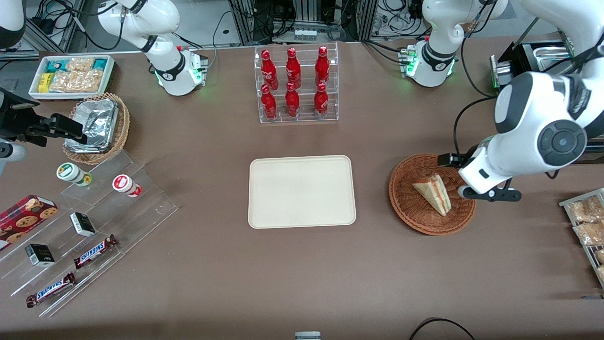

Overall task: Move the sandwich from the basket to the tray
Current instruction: 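Move the left gripper down over the wrapped sandwich in the wicker basket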

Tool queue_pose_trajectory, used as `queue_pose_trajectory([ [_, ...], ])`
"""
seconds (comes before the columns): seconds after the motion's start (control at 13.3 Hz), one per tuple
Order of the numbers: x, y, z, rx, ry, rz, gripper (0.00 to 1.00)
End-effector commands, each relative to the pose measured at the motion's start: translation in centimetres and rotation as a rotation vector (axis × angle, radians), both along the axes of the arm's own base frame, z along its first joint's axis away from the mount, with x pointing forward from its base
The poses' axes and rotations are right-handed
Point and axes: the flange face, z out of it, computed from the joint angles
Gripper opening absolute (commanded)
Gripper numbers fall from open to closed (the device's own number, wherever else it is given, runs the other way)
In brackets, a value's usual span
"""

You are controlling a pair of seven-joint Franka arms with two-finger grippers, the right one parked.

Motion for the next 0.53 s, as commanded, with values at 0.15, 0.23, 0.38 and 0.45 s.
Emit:
queue_pose_trajectory([
  [0.15,-1.3,0.2,-3.3,0.016,-0.044,0.065,1.00],
  [0.23,-1.5,0.1,-3.9,0.026,-0.060,0.112,1.00],
  [0.38,-2.4,0.0,-5.7,0.044,-0.108,0.219,1.00],
  [0.45,-3.2,0.0,-6.3,0.048,-0.146,0.268,1.00],
])
